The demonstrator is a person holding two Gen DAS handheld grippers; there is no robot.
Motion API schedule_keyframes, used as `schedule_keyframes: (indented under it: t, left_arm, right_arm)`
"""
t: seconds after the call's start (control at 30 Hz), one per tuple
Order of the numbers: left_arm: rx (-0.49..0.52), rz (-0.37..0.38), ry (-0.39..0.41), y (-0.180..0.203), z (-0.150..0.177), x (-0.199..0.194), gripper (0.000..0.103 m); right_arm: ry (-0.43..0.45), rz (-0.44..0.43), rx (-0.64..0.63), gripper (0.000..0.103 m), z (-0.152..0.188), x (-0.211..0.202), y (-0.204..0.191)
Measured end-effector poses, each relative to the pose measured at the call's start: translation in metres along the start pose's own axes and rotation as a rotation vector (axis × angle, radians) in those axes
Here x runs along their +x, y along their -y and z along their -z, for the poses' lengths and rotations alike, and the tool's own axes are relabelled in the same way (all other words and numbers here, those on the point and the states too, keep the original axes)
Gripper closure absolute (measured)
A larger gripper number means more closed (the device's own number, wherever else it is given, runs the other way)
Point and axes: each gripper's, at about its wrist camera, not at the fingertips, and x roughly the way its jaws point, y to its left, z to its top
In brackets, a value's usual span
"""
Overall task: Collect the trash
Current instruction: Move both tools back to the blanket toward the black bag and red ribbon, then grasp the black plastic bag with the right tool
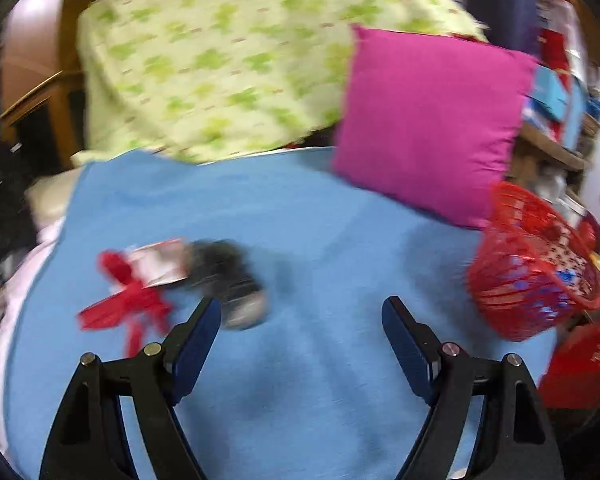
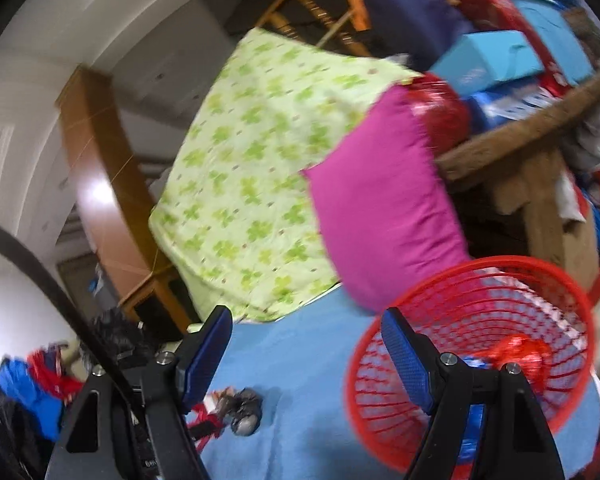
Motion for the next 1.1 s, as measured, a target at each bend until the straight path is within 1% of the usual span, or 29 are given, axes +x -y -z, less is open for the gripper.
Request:
schedule_keyframes:
  t: [0.1, 0.2, 0.33, 0.43, 0.5, 0.57, 0.67, 0.73, 0.87, 1.03, 1.1]
  left_arm:
    - [-0.064, -0.064, 0.019, -0.04, 0.004, -0.009, 0.02]
    - [-0.105, -0.132, 0.039, -0.074, 0.01, -0.015, 0.02]
    - [-0.157, -0.186, 0.04, -0.113, 0.019, -0.017, 0.02]
    - [-0.204, -0.212, 0.022, -0.14, 0.025, -0.014, 0.02]
    - [-0.236, -0.23, 0.009, -0.157, 0.031, -0.009, 0.02]
    - [-0.266, -0.251, -0.025, -0.171, 0.037, -0.004, 0.02]
    - [-0.3, -0.268, -0.039, -0.186, 0.041, 0.001, 0.02]
    - [-0.309, -0.281, -0.042, -0.192, 0.042, 0.002, 0.02]
    - [-0.319, -0.288, -0.064, -0.201, 0.045, 0.012, 0.02]
    - [-0.317, -0.26, -0.069, -0.205, 0.039, 0.031, 0.02]
    - [-0.324, -0.234, -0.066, -0.204, 0.036, 0.041, 0.02]
  right_arm:
    - [-0.041, -0.041, -0.045, 0.023, 0.015, 0.017, -0.028]
    - [-0.094, -0.073, -0.068, 0.023, 0.031, 0.037, -0.05]
    - [-0.166, -0.108, -0.097, 0.023, 0.053, 0.063, -0.078]
    - [-0.22, -0.115, -0.122, 0.023, 0.071, 0.082, -0.094]
    - [-0.273, -0.121, -0.133, 0.023, 0.086, 0.097, -0.103]
    - [-0.308, -0.125, -0.138, 0.023, 0.097, 0.109, -0.108]
    - [-0.384, -0.108, -0.154, 0.023, 0.117, 0.134, -0.117]
    - [-0.421, -0.118, -0.146, 0.023, 0.128, 0.148, -0.119]
    - [-0.489, -0.108, -0.16, 0.023, 0.144, 0.18, -0.122]
    - [-0.585, -0.092, -0.145, 0.023, 0.165, 0.23, -0.118]
    - [-0.613, -0.086, -0.125, 0.024, 0.172, 0.248, -0.114]
